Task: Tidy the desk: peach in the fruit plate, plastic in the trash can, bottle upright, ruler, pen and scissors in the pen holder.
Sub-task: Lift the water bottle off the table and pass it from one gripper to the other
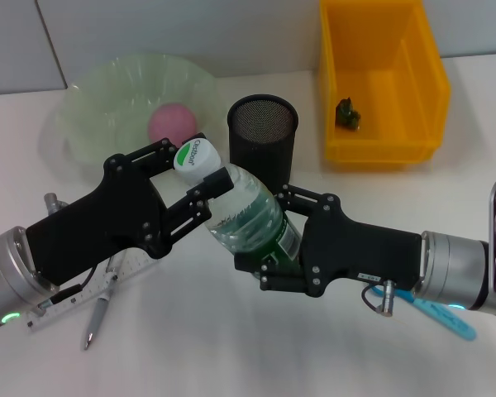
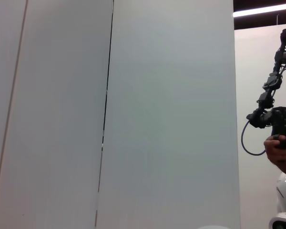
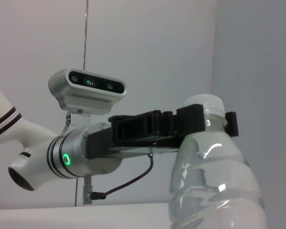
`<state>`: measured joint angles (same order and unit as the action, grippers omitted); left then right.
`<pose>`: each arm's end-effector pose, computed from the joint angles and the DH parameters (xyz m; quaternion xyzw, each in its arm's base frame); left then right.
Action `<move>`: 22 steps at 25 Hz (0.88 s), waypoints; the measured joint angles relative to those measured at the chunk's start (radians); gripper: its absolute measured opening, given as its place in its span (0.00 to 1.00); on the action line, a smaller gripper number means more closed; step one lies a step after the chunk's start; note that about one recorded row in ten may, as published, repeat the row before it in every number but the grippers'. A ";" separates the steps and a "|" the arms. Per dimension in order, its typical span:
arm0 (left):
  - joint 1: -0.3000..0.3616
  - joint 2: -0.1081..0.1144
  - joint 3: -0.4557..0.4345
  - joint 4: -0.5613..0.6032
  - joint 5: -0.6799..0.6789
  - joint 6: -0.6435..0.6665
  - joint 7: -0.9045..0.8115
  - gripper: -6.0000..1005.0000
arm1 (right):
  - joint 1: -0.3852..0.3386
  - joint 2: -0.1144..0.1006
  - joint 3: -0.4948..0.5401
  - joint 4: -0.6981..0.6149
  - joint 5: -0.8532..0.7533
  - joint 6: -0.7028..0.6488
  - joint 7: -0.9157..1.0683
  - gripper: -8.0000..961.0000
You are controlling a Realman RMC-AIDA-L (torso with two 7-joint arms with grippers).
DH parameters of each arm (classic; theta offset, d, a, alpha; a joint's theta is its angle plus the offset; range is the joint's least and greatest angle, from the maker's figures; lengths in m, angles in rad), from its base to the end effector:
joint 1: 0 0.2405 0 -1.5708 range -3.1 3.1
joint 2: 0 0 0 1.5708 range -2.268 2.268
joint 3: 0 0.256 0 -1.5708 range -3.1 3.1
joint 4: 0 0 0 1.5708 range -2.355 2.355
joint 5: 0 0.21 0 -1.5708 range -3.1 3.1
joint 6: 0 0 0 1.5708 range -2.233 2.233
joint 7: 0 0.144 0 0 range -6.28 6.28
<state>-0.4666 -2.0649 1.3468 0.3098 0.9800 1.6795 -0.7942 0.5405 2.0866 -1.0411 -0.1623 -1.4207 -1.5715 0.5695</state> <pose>-0.2202 0.2881 -0.0328 -0.8585 -0.0670 -0.4829 0.1593 0.2412 0.2841 -0.0689 -0.9122 0.0209 0.3714 0.1717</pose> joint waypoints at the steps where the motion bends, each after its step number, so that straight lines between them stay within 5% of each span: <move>1: 0.000 0.000 0.000 0.000 0.000 0.000 0.000 0.45 | -0.001 0.000 0.000 0.000 0.000 -0.001 0.001 0.80; 22: -0.003 0.000 0.000 0.000 -0.005 0.015 0.003 0.45 | -0.005 -0.003 0.009 -0.005 -0.001 0.028 0.049 0.82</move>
<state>-0.4698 -2.0647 1.3466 0.3099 0.9754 1.6947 -0.7913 0.5352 2.0835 -1.0323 -0.1675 -1.4221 -1.5439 0.6188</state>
